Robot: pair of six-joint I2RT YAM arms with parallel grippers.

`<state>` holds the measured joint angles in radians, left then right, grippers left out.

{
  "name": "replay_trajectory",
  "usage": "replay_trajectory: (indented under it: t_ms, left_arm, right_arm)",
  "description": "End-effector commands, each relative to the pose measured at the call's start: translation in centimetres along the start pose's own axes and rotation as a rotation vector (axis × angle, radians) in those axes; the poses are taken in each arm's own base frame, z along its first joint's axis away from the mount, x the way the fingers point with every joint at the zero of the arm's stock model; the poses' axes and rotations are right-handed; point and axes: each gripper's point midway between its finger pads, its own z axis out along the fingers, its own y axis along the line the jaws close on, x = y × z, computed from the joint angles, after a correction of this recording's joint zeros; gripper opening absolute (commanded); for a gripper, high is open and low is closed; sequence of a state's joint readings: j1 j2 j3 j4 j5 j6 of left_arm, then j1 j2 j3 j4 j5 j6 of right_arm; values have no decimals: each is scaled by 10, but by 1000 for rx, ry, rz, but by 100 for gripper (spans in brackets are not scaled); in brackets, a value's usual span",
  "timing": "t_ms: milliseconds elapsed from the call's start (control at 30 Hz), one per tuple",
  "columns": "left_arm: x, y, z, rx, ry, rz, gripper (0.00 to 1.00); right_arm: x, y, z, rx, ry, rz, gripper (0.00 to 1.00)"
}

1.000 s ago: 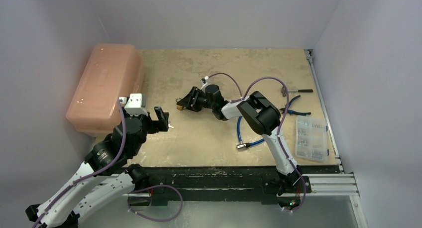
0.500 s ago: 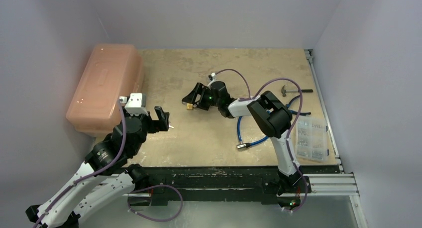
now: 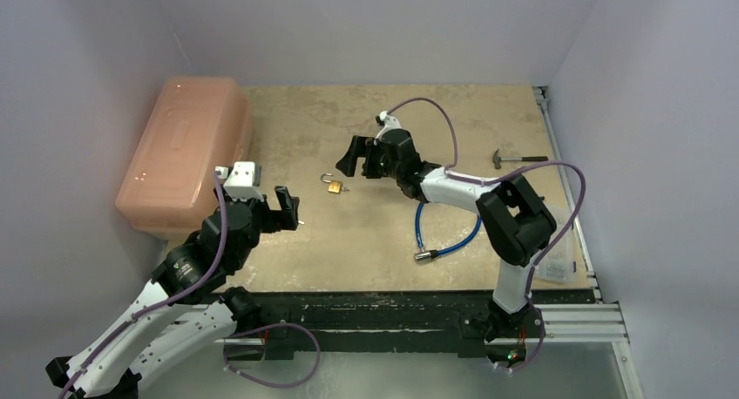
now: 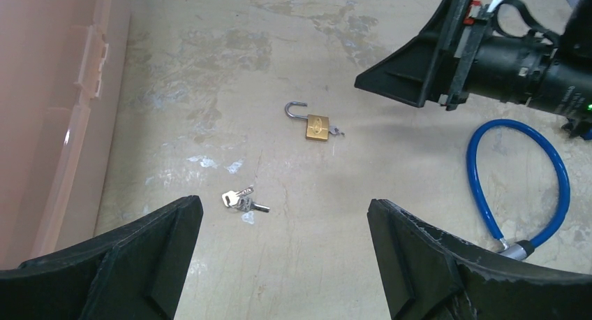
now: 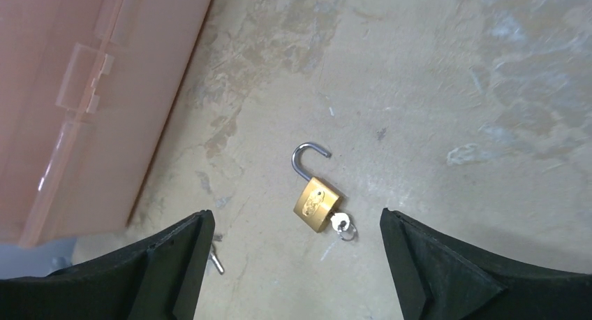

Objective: Unlock with the key

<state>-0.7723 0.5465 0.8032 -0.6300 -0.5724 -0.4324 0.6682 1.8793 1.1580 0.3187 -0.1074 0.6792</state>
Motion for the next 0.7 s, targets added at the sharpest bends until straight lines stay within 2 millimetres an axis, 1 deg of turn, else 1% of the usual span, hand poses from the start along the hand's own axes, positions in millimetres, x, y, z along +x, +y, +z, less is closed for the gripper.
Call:
replay_trajectory:
  t_ms: [0, 167, 233, 267, 400, 467, 567, 600, 667]
  left_arm:
    - [-7, 1, 1, -3, -30, -1, 97]
    - [-6, 2, 2, -13, -29, 0, 97]
    - [-6, 3, 3, -17, -28, 0, 97]
    - [-6, 3, 3, -19, -27, 2, 97]
    - [-5, 3, 4, -26, -23, 4, 97]
    - [-4, 3, 5, -27, -19, 6, 97]
    - [-3, 2, 6, -26, -14, 10, 97]
    - [-3, 2, 6, -25, -12, 11, 97]
    - [-3, 2, 6, -26, -12, 11, 96]
  right_arm:
    - [-14, -4, -25, 49, -15, -233, 98]
    - [-13, -11, -51, 90, 2, -324, 97]
    - [-11, -15, -63, 110, 7, -341, 97]
    - [-11, -12, -71, 107, 5, -348, 97]
    - [-7, -22, -96, 190, -7, -360, 97]
    - [-7, -31, -111, 258, -29, -321, 97]
    - [2, -58, -139, 423, -50, -173, 97]
    - [8, -72, -152, 506, -45, -114, 97]
    - [15, -87, -172, 597, -67, -24, 99]
